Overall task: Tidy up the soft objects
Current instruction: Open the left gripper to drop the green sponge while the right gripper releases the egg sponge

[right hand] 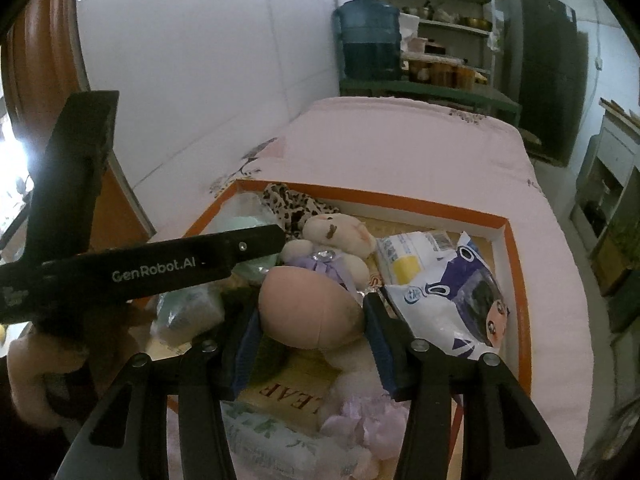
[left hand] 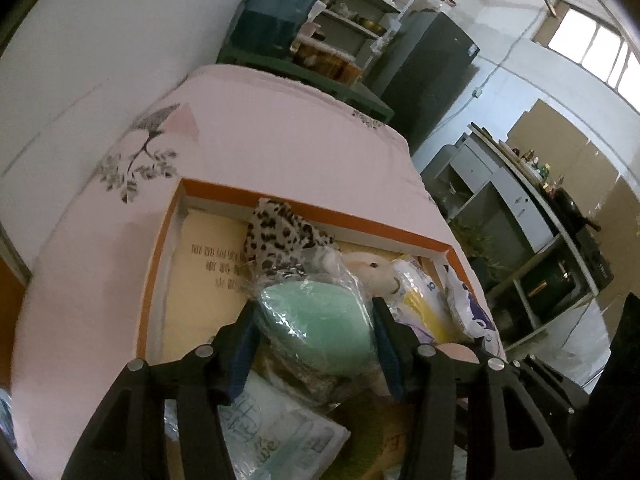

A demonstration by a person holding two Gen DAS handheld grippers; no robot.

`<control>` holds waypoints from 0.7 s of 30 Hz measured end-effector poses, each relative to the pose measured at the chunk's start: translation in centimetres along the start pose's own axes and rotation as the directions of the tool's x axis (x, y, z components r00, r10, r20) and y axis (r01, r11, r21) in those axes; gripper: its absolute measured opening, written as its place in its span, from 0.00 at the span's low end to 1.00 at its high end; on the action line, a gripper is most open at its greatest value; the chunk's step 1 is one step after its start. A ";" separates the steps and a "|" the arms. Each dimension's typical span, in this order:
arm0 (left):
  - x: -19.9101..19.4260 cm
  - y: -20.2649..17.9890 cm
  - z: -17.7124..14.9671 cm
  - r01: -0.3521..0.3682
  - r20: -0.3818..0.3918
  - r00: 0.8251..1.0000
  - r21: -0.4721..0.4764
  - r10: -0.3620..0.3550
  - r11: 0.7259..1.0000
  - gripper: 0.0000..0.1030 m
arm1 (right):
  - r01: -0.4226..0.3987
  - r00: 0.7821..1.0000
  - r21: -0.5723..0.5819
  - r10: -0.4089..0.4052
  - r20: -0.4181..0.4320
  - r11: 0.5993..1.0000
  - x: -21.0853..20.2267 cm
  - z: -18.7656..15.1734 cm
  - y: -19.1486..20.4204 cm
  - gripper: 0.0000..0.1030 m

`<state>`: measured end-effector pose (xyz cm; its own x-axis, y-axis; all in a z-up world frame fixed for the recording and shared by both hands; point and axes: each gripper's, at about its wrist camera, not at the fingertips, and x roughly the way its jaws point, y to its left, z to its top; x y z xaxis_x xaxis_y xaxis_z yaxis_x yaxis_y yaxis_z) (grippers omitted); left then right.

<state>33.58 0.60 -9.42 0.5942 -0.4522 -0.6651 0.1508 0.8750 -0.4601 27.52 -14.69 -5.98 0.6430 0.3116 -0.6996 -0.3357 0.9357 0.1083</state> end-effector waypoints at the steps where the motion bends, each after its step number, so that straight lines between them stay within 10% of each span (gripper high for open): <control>1: 0.0 0.2 0.0 0.010 0.001 1.000 -0.009 -0.010 1.000 0.55 | 0.002 1.000 -0.003 -0.002 0.004 1.000 0.0 -0.1 0.0 0.51; 21: -2.1 0.6 0.2 0.178 0.067 0.983 -0.097 -0.172 0.979 0.72 | 0.034 0.997 -0.019 -0.033 0.067 0.999 -2.0 -0.1 0.4 0.67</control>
<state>32.60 2.15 -8.19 0.6111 -0.5835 -0.5348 0.1767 0.7592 -0.6264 26.07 -14.91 -4.60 0.6982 0.2913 -0.6539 -0.3267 0.9425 0.0710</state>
